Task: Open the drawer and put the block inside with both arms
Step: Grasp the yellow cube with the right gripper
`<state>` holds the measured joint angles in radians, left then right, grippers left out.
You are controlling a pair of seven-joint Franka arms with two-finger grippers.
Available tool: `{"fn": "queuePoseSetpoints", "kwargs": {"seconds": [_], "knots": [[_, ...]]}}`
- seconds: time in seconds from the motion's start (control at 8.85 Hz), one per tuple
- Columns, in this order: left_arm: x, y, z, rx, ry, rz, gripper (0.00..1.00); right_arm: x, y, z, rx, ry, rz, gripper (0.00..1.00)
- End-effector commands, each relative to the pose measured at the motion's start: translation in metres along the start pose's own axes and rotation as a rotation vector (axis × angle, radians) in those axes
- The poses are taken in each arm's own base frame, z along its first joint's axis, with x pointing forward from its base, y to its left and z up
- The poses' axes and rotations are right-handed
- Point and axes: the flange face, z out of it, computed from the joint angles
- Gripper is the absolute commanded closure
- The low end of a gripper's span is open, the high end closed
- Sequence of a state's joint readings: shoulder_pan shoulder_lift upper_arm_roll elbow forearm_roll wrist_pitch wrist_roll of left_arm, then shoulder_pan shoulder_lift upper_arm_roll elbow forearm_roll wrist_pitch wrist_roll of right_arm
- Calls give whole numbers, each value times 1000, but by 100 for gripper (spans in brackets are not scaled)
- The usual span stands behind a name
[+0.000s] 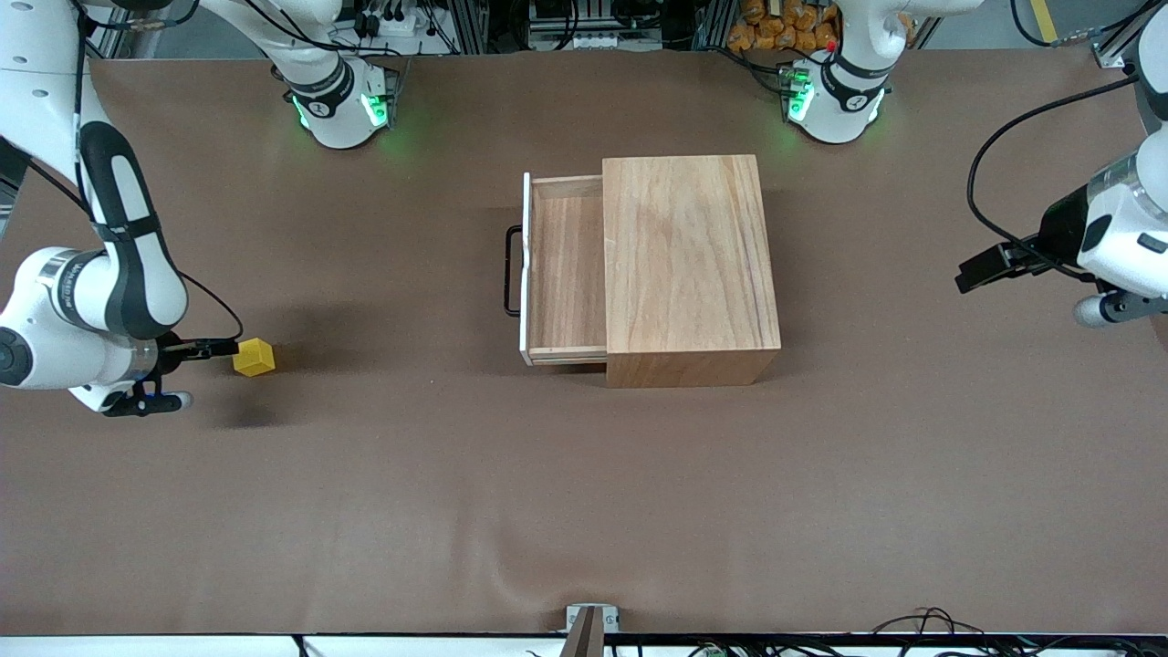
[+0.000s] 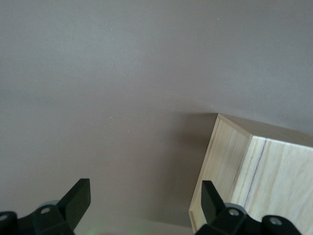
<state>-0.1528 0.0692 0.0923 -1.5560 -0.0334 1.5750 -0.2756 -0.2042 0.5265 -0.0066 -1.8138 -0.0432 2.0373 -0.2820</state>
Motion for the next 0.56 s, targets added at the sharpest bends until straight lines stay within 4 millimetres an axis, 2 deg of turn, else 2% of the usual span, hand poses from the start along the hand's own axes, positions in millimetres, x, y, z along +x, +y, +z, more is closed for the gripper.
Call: {"fn": "queuePoseSetpoints", "kwargs": {"seconds": [0.0,0.11,0.45], "knots": [[-26,-24,-20,23,51,102,0,-2,-19,15,3,25,-48,0],[-25,-45,-36,7,79,136,0,-1,-26,18,-1,23,-87,0],[-27,-43,-43,2,86,148,0,2,-19,41,-6,52,-136,0]]}}
